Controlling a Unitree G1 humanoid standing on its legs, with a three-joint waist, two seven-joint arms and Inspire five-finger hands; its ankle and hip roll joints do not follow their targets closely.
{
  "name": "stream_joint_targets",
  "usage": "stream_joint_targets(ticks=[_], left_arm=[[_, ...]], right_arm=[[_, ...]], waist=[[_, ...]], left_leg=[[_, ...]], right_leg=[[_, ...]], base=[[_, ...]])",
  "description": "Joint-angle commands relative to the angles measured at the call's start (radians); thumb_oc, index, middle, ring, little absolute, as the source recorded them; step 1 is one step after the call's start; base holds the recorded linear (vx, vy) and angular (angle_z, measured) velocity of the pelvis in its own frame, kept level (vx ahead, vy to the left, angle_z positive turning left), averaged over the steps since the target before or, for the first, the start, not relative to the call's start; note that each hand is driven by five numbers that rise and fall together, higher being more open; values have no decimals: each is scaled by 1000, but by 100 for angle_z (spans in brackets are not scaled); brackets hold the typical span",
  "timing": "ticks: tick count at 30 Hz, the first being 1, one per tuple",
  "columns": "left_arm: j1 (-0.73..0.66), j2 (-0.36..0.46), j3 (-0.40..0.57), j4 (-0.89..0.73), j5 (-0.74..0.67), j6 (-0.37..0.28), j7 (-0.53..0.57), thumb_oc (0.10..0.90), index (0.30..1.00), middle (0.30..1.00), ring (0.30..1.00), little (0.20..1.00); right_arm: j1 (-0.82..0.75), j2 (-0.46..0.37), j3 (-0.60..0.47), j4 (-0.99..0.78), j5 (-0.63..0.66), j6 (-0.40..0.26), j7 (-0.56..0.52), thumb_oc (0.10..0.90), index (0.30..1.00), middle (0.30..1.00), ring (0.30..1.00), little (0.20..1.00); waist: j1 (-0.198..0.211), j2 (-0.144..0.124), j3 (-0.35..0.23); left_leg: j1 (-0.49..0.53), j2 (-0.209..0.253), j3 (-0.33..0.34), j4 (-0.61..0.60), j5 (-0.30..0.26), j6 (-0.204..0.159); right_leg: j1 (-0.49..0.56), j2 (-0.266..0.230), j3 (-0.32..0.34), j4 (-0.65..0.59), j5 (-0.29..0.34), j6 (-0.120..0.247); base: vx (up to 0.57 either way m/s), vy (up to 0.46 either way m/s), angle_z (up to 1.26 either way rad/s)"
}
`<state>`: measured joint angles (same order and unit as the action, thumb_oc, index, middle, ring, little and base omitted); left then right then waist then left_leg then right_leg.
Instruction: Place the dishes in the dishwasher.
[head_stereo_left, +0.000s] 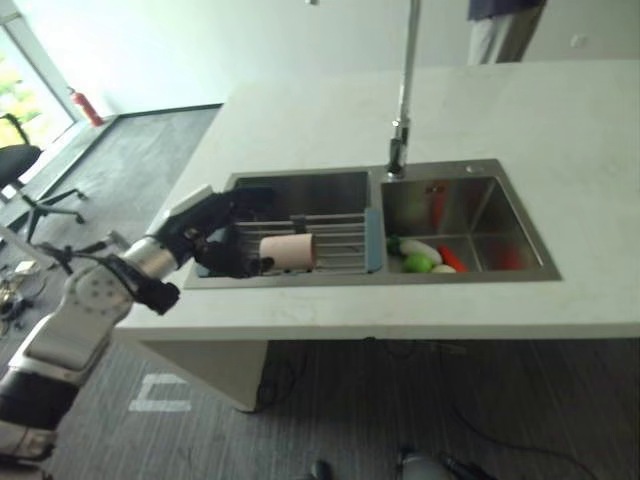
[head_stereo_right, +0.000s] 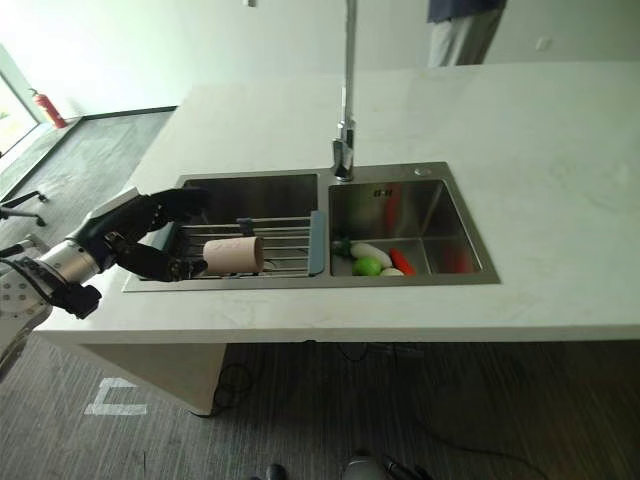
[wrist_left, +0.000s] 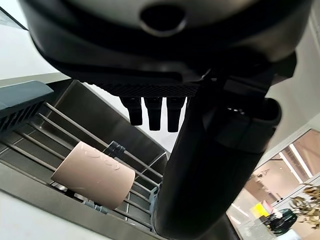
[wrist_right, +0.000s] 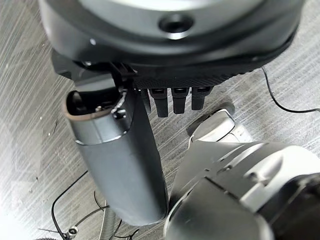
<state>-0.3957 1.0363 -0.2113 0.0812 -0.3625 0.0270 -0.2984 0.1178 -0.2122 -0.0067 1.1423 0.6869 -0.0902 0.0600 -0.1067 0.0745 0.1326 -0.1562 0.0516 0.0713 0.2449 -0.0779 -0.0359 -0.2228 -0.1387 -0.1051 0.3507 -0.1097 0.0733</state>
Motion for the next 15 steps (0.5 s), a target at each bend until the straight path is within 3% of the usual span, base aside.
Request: stream_joint_targets(ticks=[1,5,15], left_arm=[[-154,29,106,53,90,0,45,800,900,900,900,900],[-209,22,32,132,159,-14,68,800,900,900,900,900],[-273,62,-27,175,284,-85,171,800,900,900,900,900]], right_arm=[[32,-16,47,-25,-63,-6,7,800,900,900,900,900],[38,-24,56,-43,-57,0,0,800,900,900,900,900],[46,-43,72,-100,-64,15,3,800,900,900,900,900]], waist=[[-8,12,28],[-34,15,48],[-55,18,87]], left_leg=[[-4,29,27,55,-59,-45],[-5,31,39,55,-58,-45],[-21,22,46,55,-58,-44]], right_leg=[[65,-48,19,-51,13,136],[48,-46,42,-51,23,139],[18,-53,63,-51,38,146]], base=[[-7,-15,-22],[-2,-2,-12],[-7,-4,-7]])
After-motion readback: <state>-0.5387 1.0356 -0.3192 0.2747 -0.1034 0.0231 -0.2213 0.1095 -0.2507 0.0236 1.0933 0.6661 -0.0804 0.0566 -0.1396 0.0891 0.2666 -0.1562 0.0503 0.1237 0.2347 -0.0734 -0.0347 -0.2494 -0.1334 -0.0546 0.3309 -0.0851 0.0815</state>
